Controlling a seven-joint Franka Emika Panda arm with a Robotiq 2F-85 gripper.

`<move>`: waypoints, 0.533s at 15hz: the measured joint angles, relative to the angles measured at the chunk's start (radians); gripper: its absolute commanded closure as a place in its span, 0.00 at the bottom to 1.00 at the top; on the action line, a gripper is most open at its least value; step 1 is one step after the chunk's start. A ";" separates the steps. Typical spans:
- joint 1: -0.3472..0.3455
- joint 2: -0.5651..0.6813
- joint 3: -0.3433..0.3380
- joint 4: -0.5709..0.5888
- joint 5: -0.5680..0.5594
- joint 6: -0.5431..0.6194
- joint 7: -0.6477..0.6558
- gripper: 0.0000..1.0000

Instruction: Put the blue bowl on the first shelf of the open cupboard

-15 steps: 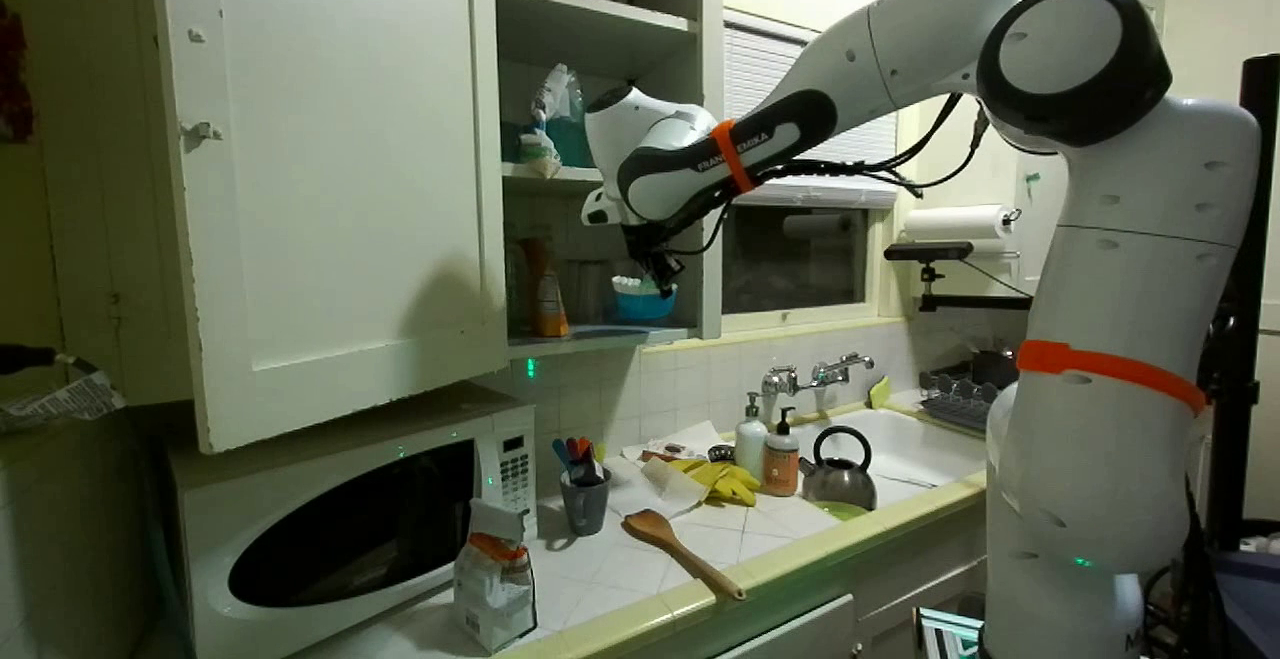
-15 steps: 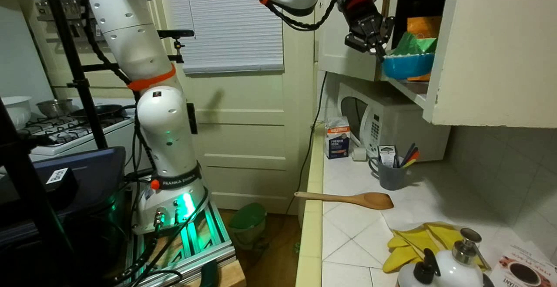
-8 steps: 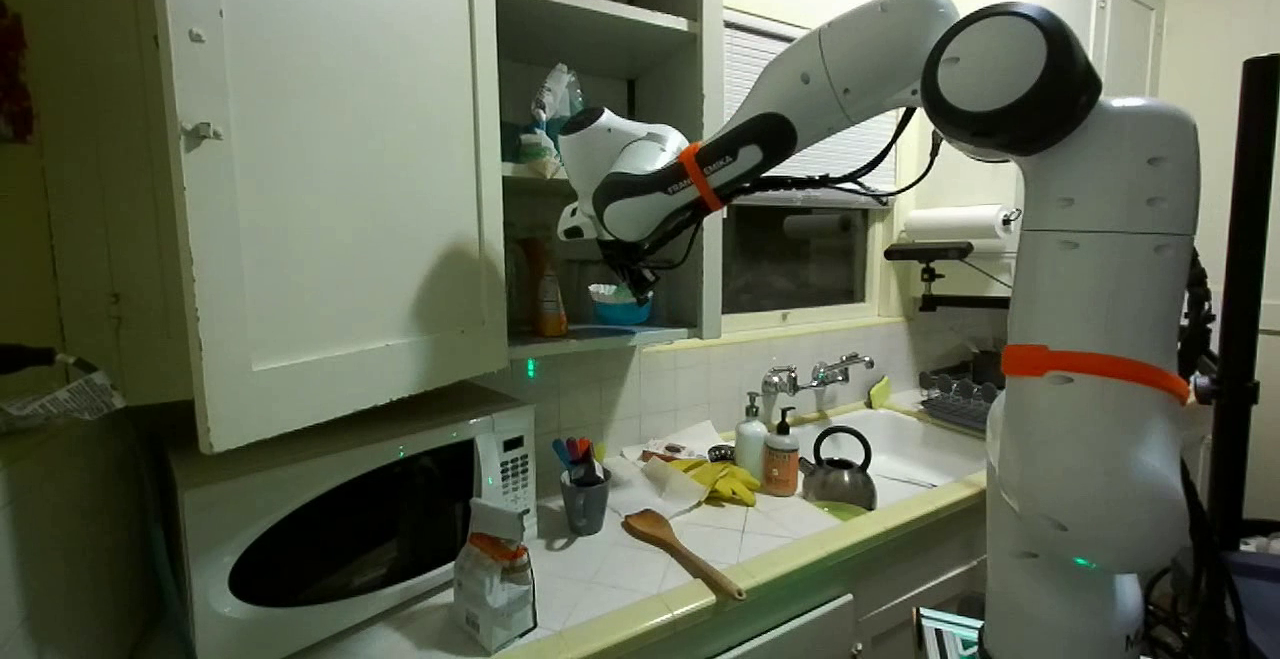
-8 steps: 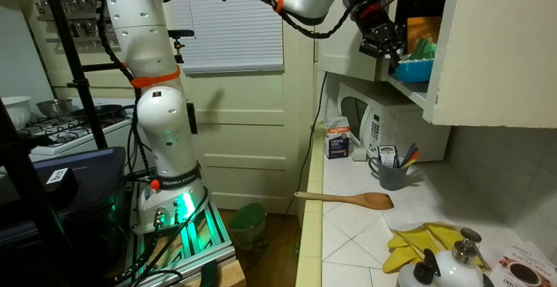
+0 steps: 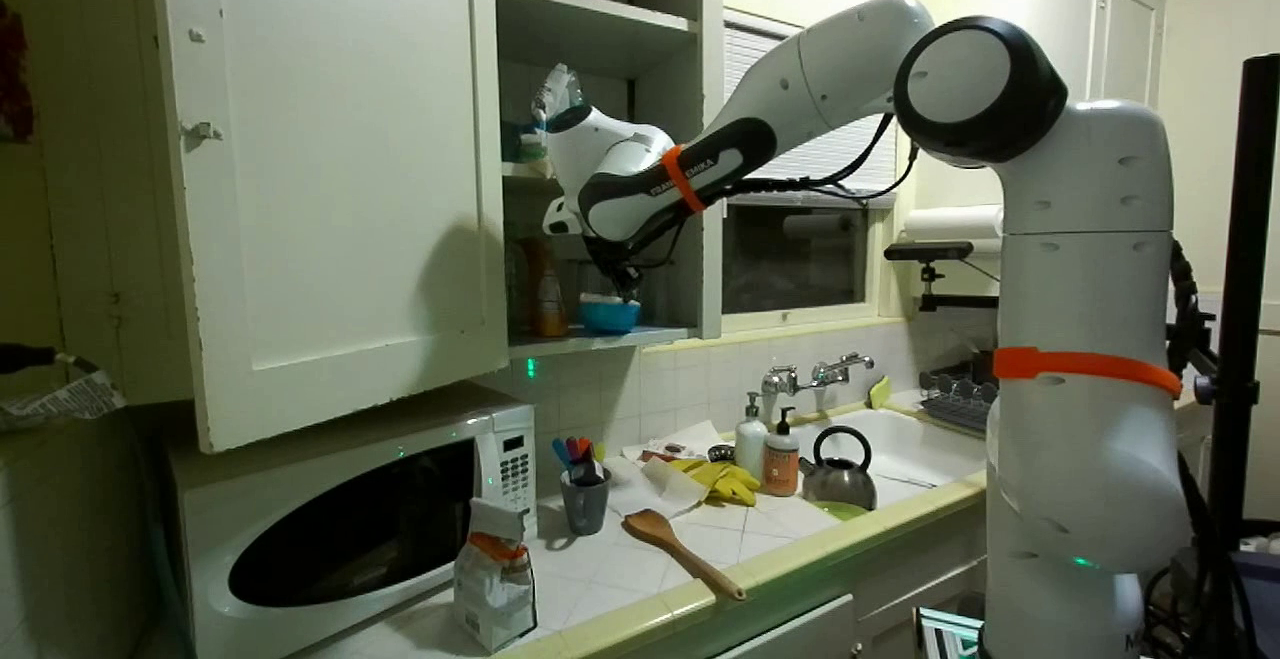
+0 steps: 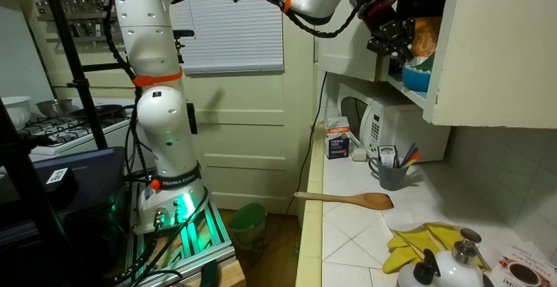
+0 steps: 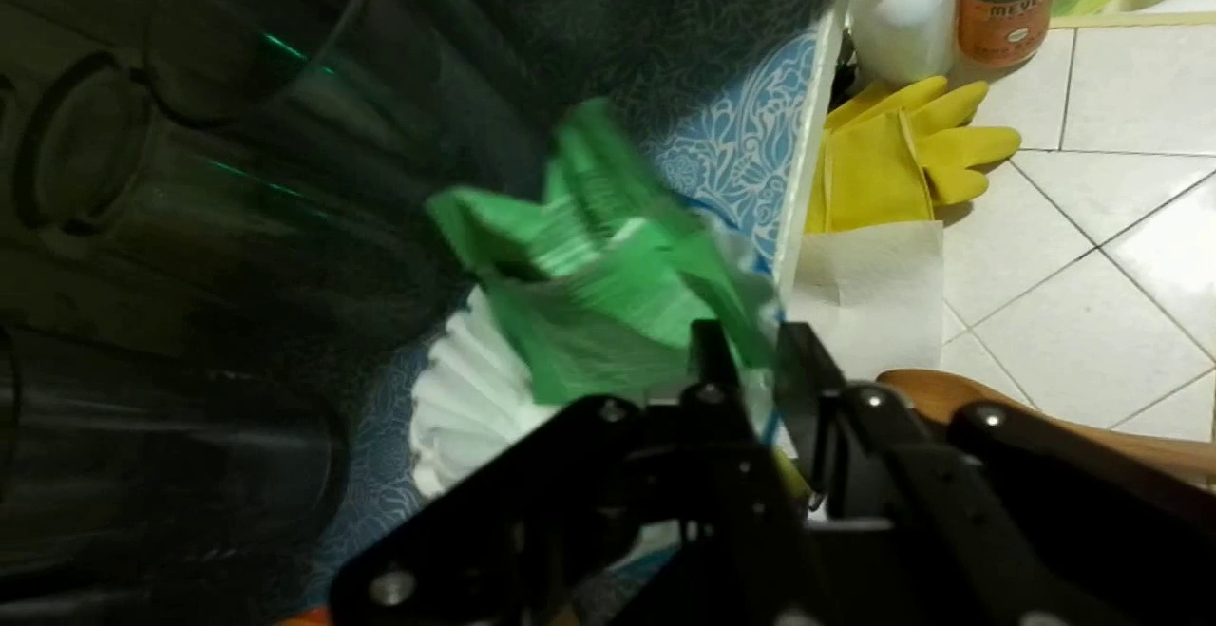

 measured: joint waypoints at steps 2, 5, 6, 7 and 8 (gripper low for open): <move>0.000 0.005 0.000 0.009 0.000 0.000 0.001 0.34; 0.000 0.005 0.002 0.013 0.005 0.000 0.001 0.10; 0.000 0.000 0.004 0.013 0.010 0.000 -0.001 0.03; 0.001 -0.009 0.006 0.010 0.018 0.000 -0.010 0.00; 0.001 -0.025 0.009 0.002 0.029 0.000 -0.029 0.00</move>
